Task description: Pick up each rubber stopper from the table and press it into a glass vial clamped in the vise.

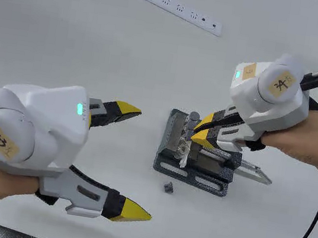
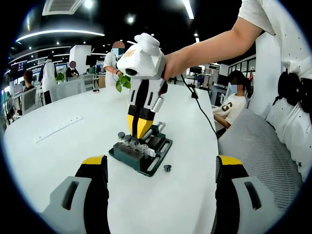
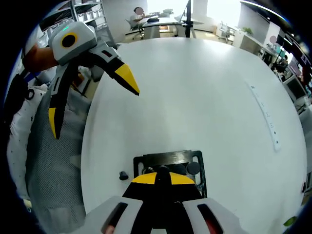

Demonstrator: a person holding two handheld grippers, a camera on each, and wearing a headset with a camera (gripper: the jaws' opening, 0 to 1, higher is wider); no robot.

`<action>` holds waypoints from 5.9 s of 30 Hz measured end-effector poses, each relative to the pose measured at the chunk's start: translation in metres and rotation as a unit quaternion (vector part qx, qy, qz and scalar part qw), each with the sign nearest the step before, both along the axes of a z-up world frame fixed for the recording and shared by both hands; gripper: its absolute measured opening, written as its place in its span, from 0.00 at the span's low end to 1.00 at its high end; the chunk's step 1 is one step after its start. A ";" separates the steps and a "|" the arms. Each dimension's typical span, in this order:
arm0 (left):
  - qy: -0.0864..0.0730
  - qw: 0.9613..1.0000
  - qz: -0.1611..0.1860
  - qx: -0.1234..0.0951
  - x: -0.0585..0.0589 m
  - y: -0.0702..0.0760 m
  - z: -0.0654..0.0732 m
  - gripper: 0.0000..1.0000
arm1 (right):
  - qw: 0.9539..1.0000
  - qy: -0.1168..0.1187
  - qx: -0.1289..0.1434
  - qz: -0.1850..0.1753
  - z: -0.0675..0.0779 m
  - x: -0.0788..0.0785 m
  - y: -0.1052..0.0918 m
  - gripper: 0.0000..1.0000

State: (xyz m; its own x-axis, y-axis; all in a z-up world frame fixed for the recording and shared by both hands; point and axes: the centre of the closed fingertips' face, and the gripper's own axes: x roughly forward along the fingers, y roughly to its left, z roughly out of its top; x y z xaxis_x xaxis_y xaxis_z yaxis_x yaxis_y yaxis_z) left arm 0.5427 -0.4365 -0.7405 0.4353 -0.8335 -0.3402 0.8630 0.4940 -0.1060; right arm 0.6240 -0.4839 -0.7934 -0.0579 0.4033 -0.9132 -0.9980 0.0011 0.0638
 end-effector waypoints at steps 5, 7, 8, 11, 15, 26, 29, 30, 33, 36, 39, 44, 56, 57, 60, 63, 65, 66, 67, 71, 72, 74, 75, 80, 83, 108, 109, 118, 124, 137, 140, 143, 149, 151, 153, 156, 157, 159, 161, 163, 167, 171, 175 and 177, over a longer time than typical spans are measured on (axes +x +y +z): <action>0.002 1.000 -0.001 -0.001 -0.001 0.000 -0.001 0.90 | 1.000 -0.001 -0.002 0.003 -0.002 0.000 0.000 0.02; 0.002 1.000 -0.001 -0.002 -0.001 -0.001 -0.001 0.90 | 1.000 0.002 -0.002 0.003 -0.002 0.000 0.001 0.02; 0.002 1.000 -0.001 -0.002 -0.001 -0.001 -0.001 0.89 | 1.000 0.000 -0.003 0.004 -0.002 0.000 0.001 0.02; 0.003 1.000 0.001 -0.003 -0.001 0.000 -0.001 0.89 | 1.000 0.003 -0.003 0.004 -0.002 -0.001 0.000 0.01; 0.002 1.000 0.002 -0.004 0.000 0.000 -0.001 0.89 | 1.000 0.004 -0.009 0.008 -0.002 -0.001 0.001 0.01; 0.001 1.000 0.003 -0.006 0.000 0.000 0.000 0.88 | 0.999 0.013 -0.039 0.025 -0.003 -0.001 0.002 0.01; 0.001 1.000 0.004 -0.009 0.000 -0.001 0.000 0.87 | 0.998 0.012 -0.047 0.028 -0.003 -0.002 0.002 0.02; 0.001 1.000 0.005 -0.009 0.000 -0.001 0.001 0.87 | 0.998 0.010 -0.052 0.035 -0.004 -0.002 0.002 0.02; 0.000 1.000 0.005 -0.010 0.001 -0.002 0.001 0.87 | 0.997 0.011 -0.062 0.039 -0.004 -0.004 0.002 0.02; -0.001 1.000 0.006 -0.012 0.002 -0.002 0.002 0.87 | 0.996 0.012 -0.071 0.043 -0.004 -0.001 0.002 0.01; -0.002 1.000 0.007 -0.012 0.002 -0.002 0.002 0.87 | 0.996 0.018 -0.077 0.043 -0.005 0.000 0.001 0.01; -0.003 1.000 0.008 -0.014 0.003 -0.002 0.003 0.86 | 0.995 0.019 -0.089 0.048 -0.005 -0.002 0.001 0.01; -0.005 1.000 0.005 -0.017 0.005 -0.004 0.005 0.85 | 0.991 0.014 -0.113 0.066 -0.007 -0.001 0.004 0.01; -0.005 1.000 0.005 -0.016 0.005 -0.004 0.005 0.85 | 0.991 0.013 -0.113 0.069 -0.007 -0.001 0.003 0.01; -0.005 1.000 0.005 -0.017 0.005 -0.004 0.005 0.85 | 0.991 0.013 -0.114 0.069 -0.008 -0.001 0.003 0.01; -0.006 1.000 0.006 -0.018 0.006 -0.004 0.006 0.85 | 0.992 0.015 -0.111 0.065 -0.008 -0.001 0.003 0.01; -0.006 1.000 0.006 -0.019 0.007 -0.004 0.006 0.85 | 0.991 0.011 -0.111 0.067 -0.008 -0.001 0.003 0.01; -0.006 1.000 0.006 -0.018 0.007 -0.004 0.006 0.85 | 0.991 0.011 -0.111 0.067 -0.008 -0.001 0.003 0.01; -0.006 1.000 0.005 -0.018 0.007 -0.005 0.006 0.85 | 0.991 0.011 -0.112 0.067 -0.008 -0.001 0.004 0.01; -0.006 1.000 0.005 -0.019 0.007 -0.007 0.007 0.85 | 0.992 0.017 -0.108 0.060 -0.008 -0.001 0.004 0.00; -0.006 1.000 0.004 -0.019 0.007 -0.007 0.007 0.85 | 0.992 0.017 -0.107 0.060 -0.008 -0.001 0.004 0.00; -0.006 1.000 0.004 -0.019 0.007 -0.007 0.006 0.85 | 0.992 0.015 -0.107 0.061 -0.008 -0.002 0.004 0.00; -0.006 1.000 0.003 -0.018 0.007 -0.007 0.006 0.85 | 0.992 0.015 -0.108 0.062 -0.008 -0.002 0.003 0.00; -0.005 1.000 0.004 -0.018 0.007 -0.007 0.006 0.85 | 0.991 0.016 -0.116 0.069 -0.008 -0.001 0.003 0.00; -0.004 1.000 0.004 -0.017 0.007 -0.007 0.006 0.84 | 0.990 0.015 -0.122 0.075 -0.009 0.000 0.004 0.00; -0.007 1.000 -0.002 -0.004 0.001 -0.013 0.011 0.84 | 0.985 0.018 -0.142 0.100 -0.010 -0.001 0.002 0.00; -0.008 1.000 -0.001 -0.002 0.001 -0.012 0.012 0.84 | 0.984 0.014 -0.142 0.103 -0.010 -0.002 0.002 0.01; -0.010 1.000 0.005 0.007 -0.001 -0.011 0.017 0.84 | 0.989 0.004 -0.116 0.089 -0.008 -0.001 0.000 0.01; -0.010 1.000 0.006 0.010 -0.003 -0.011 0.018 0.84 | 0.991 0.001 -0.104 0.083 -0.007 -0.001 0.000 0.01; -0.011 1.000 0.009 0.015 -0.005 -0.010 0.020 0.84 | 0.996 0.004 -0.077 0.055 -0.006 -0.002 0.001 0.04; -0.011 1.000 0.009 0.016 -0.005 -0.009 0.020 0.84 | 0.996 0.001 -0.074 0.053 -0.005 -0.003 -0.001 0.05; -0.011 1.000 0.009 0.016 -0.006 -0.008 0.021 0.84 | 0.997 -0.002 -0.062 0.043 -0.001 -0.003 -0.002 0.06; -0.011 1.000 0.006 0.021 -0.008 -0.009 0.021 0.84 | 0.999 -0.012 -0.044 0.029 0.007 -0.004 -0.005 0.07; -0.012 1.000 0.005 0.022 -0.009 -0.010 0.021 0.84 | 0.999 -0.015 -0.034 0.021 0.009 -0.001 -0.005 0.08; -0.012 1.000 0.004 0.024 -0.009 -0.011 0.022 0.84 | 1.000 -0.015 -0.021 0.011 0.013 -0.002 -0.005 0.08; -0.013 1.000 0.003 0.026 -0.010 -0.012 0.023 0.84 | 1.000 -0.018 -0.011 0.002 0.018 -0.004 -0.007 0.09; -0.013 1.000 0.003 0.027 -0.010 -0.012 0.023 0.84 | 1.000 -0.019 -0.009 0.000 0.019 -0.004 -0.007 0.09; -0.013 0.999 0.002 0.029 -0.011 -0.012 0.023 0.83 | 1.000 -0.025 -0.002 -0.006 0.021 -0.001 -0.010 0.10; -0.014 0.999 0.003 0.029 -0.011 -0.013 0.024 0.83 | 0.999 -0.030 0.007 -0.013 0.025 -0.002 -0.011 0.12; -0.015 0.999 0.003 0.030 -0.011 -0.013 0.024 0.83 | 0.999 -0.031 0.016 -0.020 0.028 -0.001 -0.013 0.12; -0.014 0.999 0.002 0.034 -0.012 -0.012 0.022 0.83 | 0.998 -0.039 0.031 -0.035 0.033 -0.002 -0.017 0.14; -0.014 0.999 0.002 0.035 -0.012 -0.012 0.021 0.83 | 0.996 -0.045 0.054 -0.056 0.038 -0.001 -0.022 0.16; -0.014 0.999 0.003 0.039 -0.012 -0.011 0.020 0.82 | 0.994 -0.053 0.068 -0.072 0.043 -0.002 -0.026 0.19; -0.013 0.999 0.003 0.042 -0.013 -0.010 0.020 0.82 | 0.992 -0.057 0.077 -0.079 0.045 -0.003 -0.030 0.20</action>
State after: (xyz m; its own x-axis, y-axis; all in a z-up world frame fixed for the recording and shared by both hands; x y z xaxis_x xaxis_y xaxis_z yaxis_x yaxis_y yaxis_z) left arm 0.5293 -0.4470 -0.7207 0.4499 -0.8000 -0.3970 0.8621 0.5050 -0.0408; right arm 0.6210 -0.5136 -0.7480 0.1165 0.5342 -0.8373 -0.9869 0.1568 -0.0372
